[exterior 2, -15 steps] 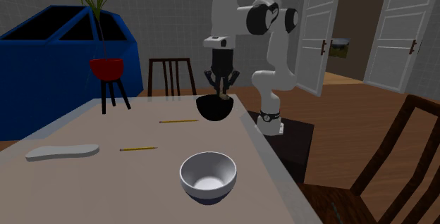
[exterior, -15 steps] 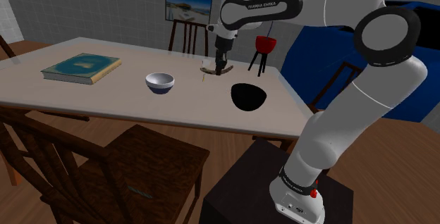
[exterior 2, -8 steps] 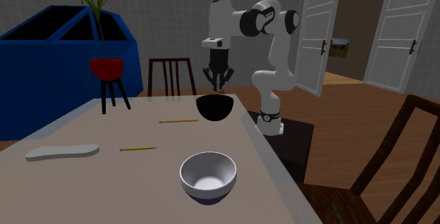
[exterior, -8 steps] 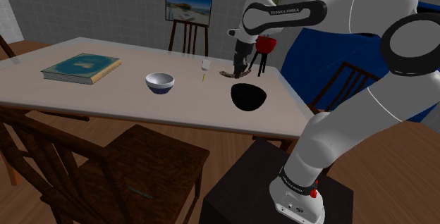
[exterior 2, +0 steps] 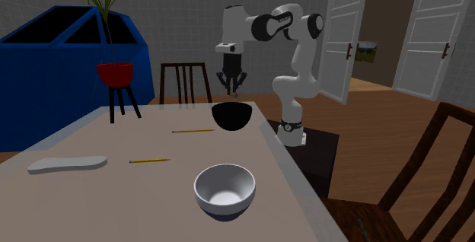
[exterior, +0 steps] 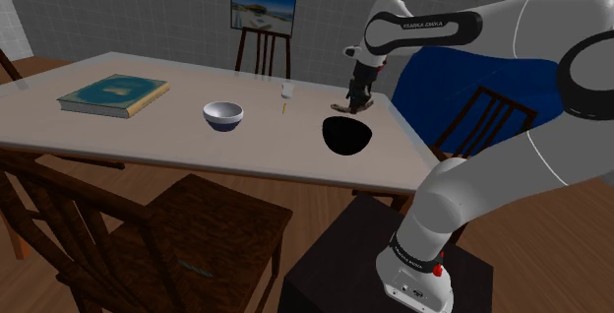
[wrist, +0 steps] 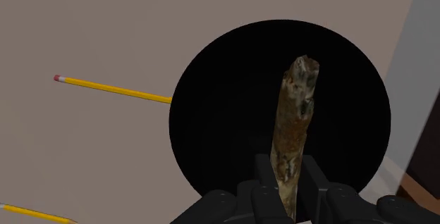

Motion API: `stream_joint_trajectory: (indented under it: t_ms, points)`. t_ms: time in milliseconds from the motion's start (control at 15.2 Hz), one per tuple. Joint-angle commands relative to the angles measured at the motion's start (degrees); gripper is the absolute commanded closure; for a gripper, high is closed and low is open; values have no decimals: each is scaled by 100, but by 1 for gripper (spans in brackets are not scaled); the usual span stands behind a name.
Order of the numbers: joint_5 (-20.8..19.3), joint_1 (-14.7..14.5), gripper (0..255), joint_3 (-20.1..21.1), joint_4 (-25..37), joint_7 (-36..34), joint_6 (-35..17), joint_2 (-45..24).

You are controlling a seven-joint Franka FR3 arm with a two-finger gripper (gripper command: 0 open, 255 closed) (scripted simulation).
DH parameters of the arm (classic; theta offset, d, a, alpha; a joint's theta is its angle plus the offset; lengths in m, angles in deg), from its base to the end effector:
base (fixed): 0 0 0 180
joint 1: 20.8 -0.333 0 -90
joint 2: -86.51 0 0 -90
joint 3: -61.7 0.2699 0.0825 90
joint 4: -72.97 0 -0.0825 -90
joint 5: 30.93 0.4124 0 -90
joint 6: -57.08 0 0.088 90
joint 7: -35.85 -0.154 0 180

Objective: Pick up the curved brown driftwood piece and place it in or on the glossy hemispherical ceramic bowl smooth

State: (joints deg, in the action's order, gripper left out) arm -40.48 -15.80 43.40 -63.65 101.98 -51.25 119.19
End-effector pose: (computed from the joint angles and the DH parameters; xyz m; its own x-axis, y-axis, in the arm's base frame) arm 0.4052 -0.1902 0.4251 0.6674 0.7440 0.0318 0.7425 -0.6681 0.0485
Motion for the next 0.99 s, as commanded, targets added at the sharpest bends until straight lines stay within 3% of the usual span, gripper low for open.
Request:
stream_joint_trajectory:
  t_ms: [0, 594, 924]
  points:
    - [-39, 32, 255, -42, -166, 34, -128, 41]
    - [-110, 57, 255, -161, -775, 34, -884, -107]
    - [-110, 57, 255, -161, -775, 34, -884, -107]
